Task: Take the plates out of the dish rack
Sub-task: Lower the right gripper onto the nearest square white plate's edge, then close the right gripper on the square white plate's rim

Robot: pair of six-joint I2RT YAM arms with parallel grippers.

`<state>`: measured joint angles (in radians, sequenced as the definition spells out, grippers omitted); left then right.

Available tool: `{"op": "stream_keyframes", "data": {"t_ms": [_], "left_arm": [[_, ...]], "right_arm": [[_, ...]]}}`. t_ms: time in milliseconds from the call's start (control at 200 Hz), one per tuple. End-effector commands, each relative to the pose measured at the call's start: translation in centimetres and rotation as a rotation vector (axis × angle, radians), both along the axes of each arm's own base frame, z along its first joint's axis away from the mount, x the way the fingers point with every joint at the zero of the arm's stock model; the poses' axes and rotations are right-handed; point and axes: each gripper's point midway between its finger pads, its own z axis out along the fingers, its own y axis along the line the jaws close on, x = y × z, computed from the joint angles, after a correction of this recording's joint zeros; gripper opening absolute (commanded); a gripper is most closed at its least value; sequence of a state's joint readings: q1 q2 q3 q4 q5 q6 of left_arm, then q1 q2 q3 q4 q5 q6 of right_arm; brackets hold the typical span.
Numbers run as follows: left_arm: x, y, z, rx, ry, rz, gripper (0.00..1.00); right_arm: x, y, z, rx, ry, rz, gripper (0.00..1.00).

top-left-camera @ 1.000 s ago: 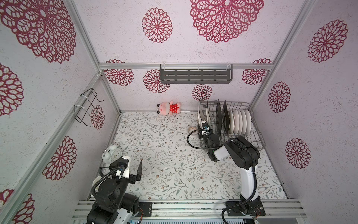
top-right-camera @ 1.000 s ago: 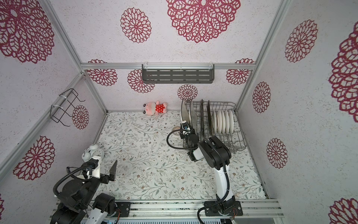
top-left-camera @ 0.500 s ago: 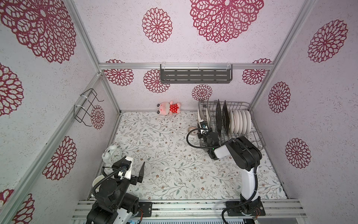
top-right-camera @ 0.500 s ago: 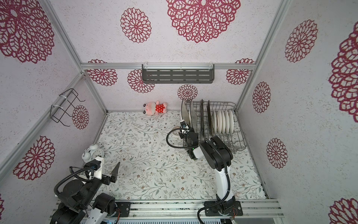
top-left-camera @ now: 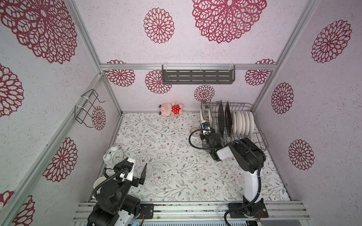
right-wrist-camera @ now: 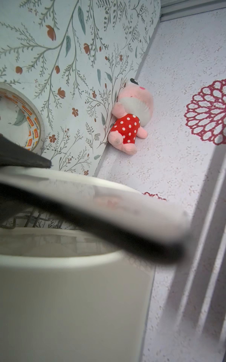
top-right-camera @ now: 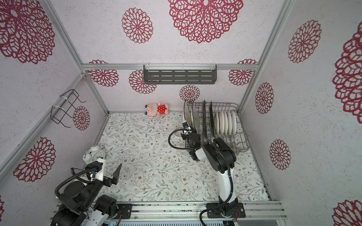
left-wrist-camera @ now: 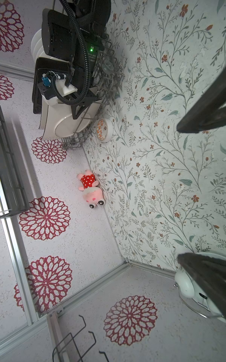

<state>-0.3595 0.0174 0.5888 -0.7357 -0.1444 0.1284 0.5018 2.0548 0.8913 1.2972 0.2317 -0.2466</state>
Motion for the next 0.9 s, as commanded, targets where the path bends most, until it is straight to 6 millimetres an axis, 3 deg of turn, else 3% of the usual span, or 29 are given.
{"op": "stream_keyframes", "data": {"t_ms": [0,240,565,896], "left_arm": [[0.0,-0.3,0.0,0.012,-0.021,-0.016,0.97],[0.1,-0.4,-0.1,0.020,-0.016,-0.026,0.98],[0.0,-0.6,-0.2,0.025,-0.015,-0.036,0.97],[-0.1,-0.7,-0.3,0.027,-0.012,-0.046,0.97]], "right_arm": [[0.0,-1.2,1.4,-0.001,-0.020,-0.046,0.21],[-0.7,-1.6,2.1,0.014,-0.034,-0.052,0.19],[-1.3,-2.1,4.9,0.064,-0.085,-0.056,0.16],[-2.4,-1.4,6.6,0.099,-0.094,-0.003,0.15]]}}
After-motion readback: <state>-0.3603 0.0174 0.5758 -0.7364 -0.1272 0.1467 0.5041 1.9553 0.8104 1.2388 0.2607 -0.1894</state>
